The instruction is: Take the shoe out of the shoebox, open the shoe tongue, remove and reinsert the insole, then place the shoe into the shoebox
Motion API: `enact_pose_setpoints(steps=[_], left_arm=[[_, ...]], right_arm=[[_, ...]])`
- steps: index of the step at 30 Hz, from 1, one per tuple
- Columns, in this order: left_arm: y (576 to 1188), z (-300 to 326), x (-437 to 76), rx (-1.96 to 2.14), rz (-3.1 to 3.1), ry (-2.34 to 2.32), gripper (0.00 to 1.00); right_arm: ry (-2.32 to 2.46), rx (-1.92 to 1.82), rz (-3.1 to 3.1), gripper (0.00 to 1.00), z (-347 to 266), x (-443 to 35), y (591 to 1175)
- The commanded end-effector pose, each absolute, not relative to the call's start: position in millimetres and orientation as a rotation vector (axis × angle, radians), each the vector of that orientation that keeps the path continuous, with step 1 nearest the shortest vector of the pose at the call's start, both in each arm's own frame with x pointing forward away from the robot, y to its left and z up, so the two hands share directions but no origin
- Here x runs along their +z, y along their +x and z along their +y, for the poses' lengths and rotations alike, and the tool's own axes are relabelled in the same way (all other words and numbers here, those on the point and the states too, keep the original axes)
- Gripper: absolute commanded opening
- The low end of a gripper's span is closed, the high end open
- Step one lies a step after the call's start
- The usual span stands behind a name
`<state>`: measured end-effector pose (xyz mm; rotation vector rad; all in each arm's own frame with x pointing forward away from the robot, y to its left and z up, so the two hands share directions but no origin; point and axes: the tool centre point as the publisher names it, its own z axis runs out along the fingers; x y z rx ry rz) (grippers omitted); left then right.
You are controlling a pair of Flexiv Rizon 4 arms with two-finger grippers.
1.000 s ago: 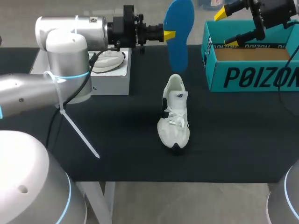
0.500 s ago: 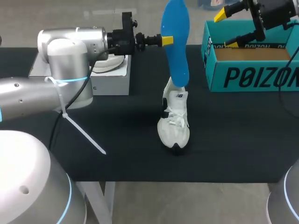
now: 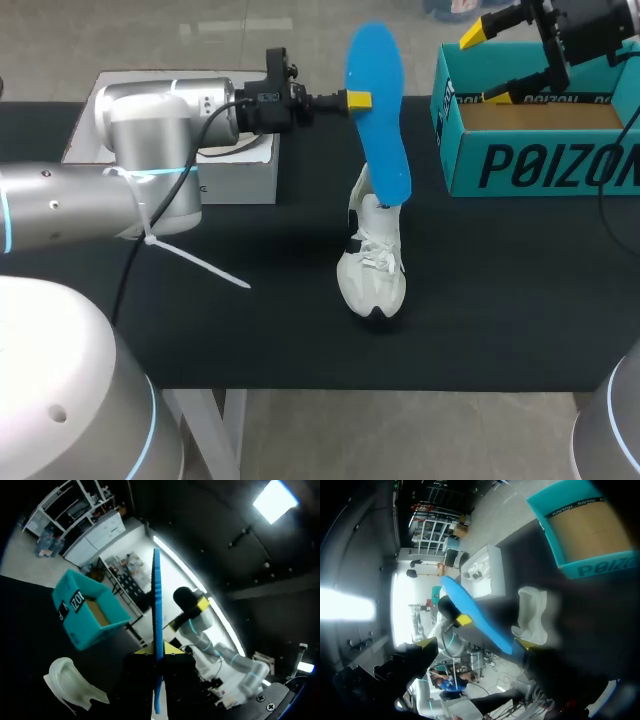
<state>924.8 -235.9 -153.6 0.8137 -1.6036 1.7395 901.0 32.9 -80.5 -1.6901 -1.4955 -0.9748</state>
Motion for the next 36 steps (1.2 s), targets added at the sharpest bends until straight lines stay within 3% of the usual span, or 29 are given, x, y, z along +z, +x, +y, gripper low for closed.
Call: enact_pose_setpoints(steps=[1, 11, 36], left_arm=[[931.4, -236.4, -153.6, 1.218, -1.204, 1.073, 0.00], [931.4, -236.4, -153.6, 1.218, -1.204, 1.073, 0.00], [940.5, -265.7, -128.5, 1.169, -1.163, 1.079, 0.00]], right_arm=[[-1.700, -0.971, -1.497, 1.00, 33.1, -79.5, 900.5], [-1.750, -0.957, -1.566, 1.00, 39.5, -62.9, 899.9], [-2.200, -0.497, -2.207, 1.00, 69.4, -23.0, 895.5]])
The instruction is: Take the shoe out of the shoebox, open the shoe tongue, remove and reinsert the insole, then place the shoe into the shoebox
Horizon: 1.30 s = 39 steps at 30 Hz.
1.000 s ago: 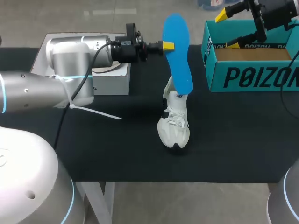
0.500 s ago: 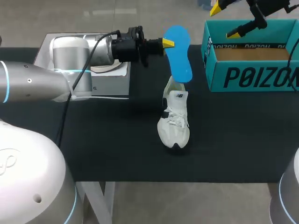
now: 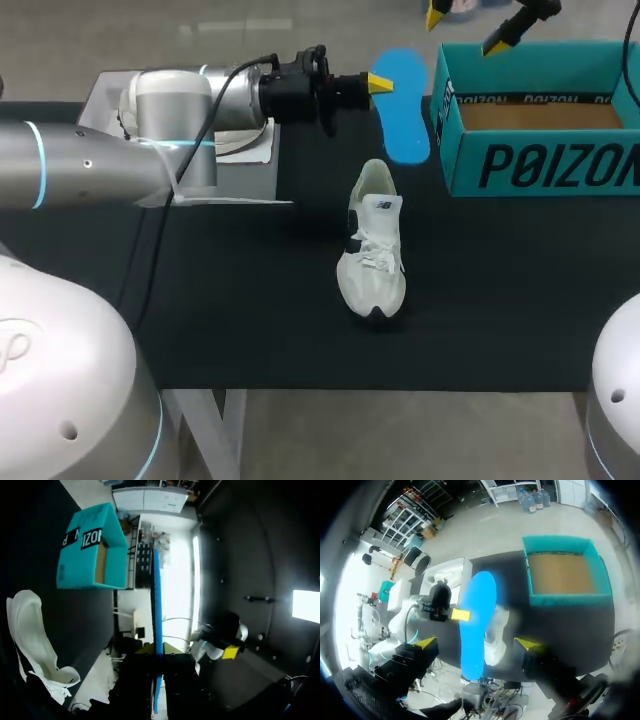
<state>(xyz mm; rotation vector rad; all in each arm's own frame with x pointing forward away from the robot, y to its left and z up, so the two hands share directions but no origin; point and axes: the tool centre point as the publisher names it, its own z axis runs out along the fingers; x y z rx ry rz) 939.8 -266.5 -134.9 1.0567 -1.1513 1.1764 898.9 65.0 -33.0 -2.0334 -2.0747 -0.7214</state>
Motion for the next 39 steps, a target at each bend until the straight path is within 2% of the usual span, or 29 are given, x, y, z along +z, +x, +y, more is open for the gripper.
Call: enact_pose_setpoints(steps=[1, 10, 29, 39], left_arm=[[941.2, -265.4, -128.0, 1.169, -1.168, 1.090, 0.00], [945.3, -266.6, -131.7, 1.182, -1.184, 1.118, 0.00], [943.6, -274.0, -132.1, 1.180, -1.154, 1.120, 0.00], [941.1, -274.4, -129.6, 1.178, -1.157, 1.130, 0.00]], right_arm=[[-2.203, -0.473, -2.229, 1.00, 70.3, -21.8, 894.1], [-2.223, -0.259, -2.321, 1.00, 84.4, -17.8, 885.9], [-2.323, -0.229, -2.296, 1.00, 120.0, -35.4, 899.2], [-2.325, -0.199, -2.289, 1.00, 115.2, -42.8, 898.9]])
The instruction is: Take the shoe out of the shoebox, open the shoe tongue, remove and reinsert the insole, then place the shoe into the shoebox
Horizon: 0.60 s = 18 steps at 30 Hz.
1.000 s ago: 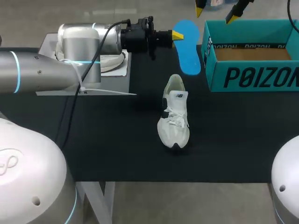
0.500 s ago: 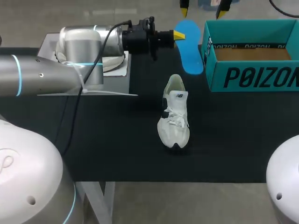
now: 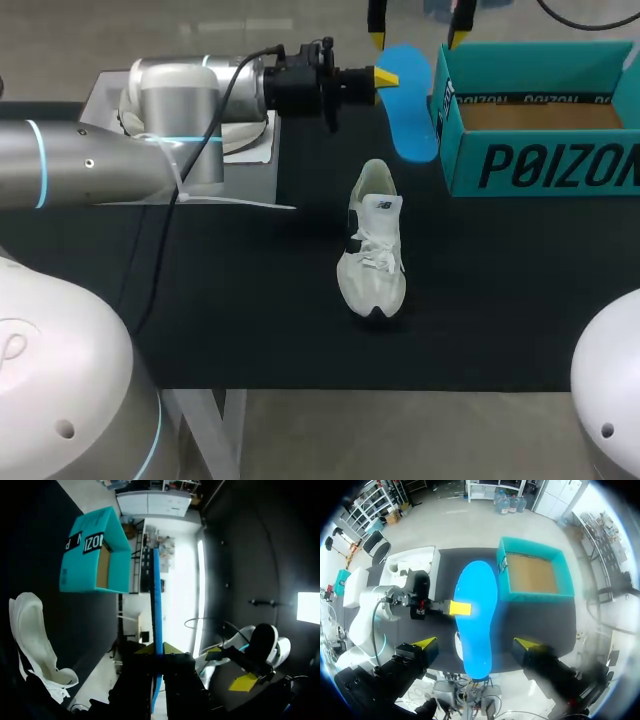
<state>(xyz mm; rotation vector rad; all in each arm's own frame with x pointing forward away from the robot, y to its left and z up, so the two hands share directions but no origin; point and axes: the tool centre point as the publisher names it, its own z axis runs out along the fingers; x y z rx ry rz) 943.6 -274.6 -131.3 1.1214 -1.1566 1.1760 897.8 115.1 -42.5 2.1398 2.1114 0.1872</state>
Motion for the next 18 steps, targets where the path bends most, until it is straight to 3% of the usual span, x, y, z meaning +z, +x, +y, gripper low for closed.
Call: enact_pose_setpoints(steps=[1, 18], left_arm=[[941.1, -274.4, -129.6, 1.178, -1.157, 1.130, 0.00], [941.1, -274.4, -129.6, 1.178, -1.157, 1.130, 0.00]], right_arm=[[2.146, 0.183, 2.111, 1.00, 115.1, -42.9, 898.9], [2.133, 0.183, 2.121, 1.00, 114.7, -42.0, 898.5]])
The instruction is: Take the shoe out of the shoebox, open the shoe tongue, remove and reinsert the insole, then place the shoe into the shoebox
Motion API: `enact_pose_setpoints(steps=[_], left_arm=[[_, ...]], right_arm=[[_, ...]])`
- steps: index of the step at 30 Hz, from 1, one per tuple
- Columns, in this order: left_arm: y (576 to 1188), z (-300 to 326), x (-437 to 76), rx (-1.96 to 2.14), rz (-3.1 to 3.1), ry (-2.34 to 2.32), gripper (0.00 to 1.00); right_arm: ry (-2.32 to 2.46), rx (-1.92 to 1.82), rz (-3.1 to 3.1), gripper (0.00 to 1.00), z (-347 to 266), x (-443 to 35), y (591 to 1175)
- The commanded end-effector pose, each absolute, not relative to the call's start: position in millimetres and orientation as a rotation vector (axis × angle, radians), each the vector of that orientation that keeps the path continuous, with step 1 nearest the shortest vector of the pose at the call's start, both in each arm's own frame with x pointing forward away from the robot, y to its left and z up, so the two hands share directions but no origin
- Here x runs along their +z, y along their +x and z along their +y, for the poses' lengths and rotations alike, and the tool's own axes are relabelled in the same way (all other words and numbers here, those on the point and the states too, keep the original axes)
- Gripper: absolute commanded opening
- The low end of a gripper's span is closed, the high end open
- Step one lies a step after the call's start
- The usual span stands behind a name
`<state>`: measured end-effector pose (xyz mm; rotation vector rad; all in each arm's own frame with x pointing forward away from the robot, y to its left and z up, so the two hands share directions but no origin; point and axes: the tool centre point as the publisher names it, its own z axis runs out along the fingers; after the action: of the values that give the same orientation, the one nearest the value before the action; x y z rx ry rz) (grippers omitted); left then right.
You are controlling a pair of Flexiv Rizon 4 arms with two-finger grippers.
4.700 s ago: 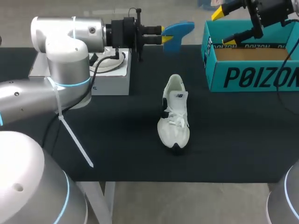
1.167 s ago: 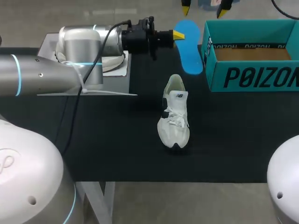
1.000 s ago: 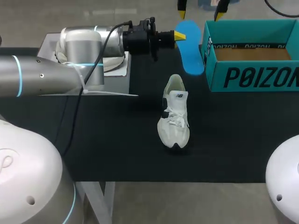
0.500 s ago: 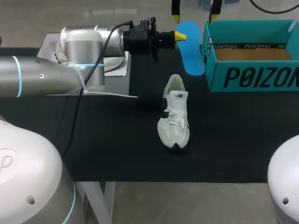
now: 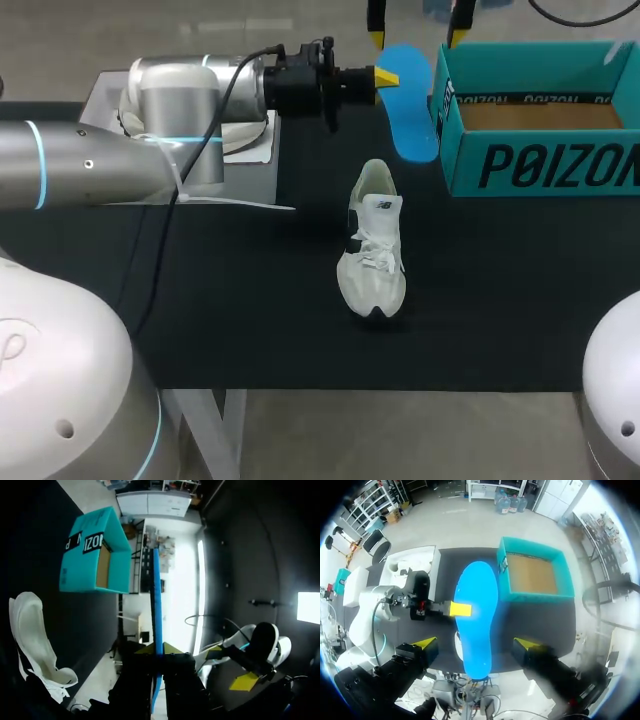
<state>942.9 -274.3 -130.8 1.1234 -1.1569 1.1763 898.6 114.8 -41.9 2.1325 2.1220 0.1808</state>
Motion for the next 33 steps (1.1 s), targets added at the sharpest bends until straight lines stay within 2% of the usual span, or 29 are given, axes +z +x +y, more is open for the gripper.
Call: enact_pose_setpoints(steps=[1, 13, 22, 33], left_arm=[[941.1, -274.4, -129.6, 1.178, -1.157, 1.130, 0.00], [941.1, -274.4, -129.6, 1.178, -1.157, 1.130, 0.00], [941.1, -274.4, -129.6, 1.178, -1.157, 1.130, 0.00], [941.1, -274.4, -129.6, 1.178, -1.157, 1.130, 0.00]], right_arm=[[2.132, 0.184, 2.121, 1.00, 114.6, -41.9, 898.4], [2.153, 0.240, 2.119, 1.00, 112.4, -41.6, 896.1], [2.273, 0.904, 2.294, 1.00, 78.4, -38.3, 902.7], [2.640, 1.958, 2.097, 1.00, 37.4, -45.3, 903.8]])
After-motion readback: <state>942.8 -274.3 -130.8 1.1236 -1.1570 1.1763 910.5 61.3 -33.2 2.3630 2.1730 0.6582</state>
